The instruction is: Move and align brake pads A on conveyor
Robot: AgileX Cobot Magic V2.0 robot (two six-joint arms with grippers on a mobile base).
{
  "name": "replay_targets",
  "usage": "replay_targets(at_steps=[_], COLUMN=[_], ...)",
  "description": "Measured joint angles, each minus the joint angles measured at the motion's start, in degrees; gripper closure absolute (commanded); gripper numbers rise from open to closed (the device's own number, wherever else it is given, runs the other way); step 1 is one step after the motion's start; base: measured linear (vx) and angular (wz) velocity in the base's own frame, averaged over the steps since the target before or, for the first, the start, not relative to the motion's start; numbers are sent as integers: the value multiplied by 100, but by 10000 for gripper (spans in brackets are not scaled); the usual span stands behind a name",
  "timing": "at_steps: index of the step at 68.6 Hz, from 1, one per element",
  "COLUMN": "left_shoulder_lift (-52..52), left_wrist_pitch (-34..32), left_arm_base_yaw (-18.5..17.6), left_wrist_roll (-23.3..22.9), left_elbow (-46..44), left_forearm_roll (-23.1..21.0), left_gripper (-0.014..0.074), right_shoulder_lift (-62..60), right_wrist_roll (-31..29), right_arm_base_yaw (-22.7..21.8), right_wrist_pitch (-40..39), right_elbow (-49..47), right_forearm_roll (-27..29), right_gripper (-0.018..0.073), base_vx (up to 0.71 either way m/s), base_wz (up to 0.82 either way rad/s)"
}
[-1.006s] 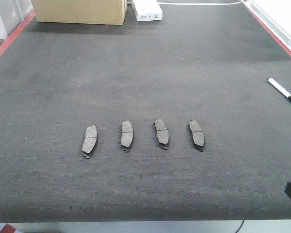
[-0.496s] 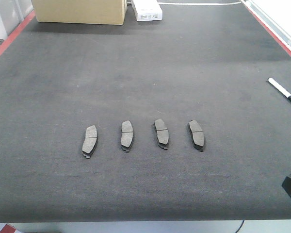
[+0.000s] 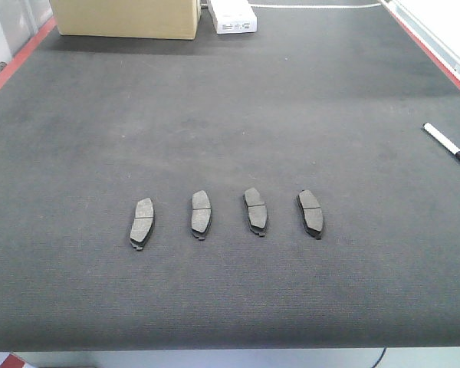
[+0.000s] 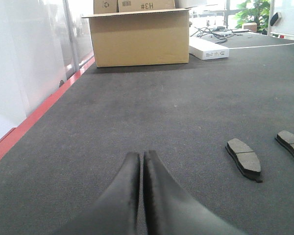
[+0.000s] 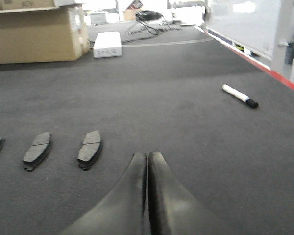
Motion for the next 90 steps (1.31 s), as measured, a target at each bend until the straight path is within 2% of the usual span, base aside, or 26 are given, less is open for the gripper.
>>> replay_targets(at_steps=[11, 90], left_shoulder_lift=[0, 0], left_wrist_pitch=[0, 0], left_arm_base_yaw=[0, 0], left_wrist_roll=[0, 0], left_elbow=[0, 0], left_forearm_roll=[0, 0], left_gripper=[603, 603], right_shoulder_lift=[0, 0], right_wrist_roll=[178, 197], right_arm_base_yaw=[-52, -52], right_wrist_pitch=[-201, -235], right_elbow=[11, 14], right_forearm_roll=[0, 0], right_gripper=[568, 568], base_vx=[0, 0], base_wz=[0, 0])
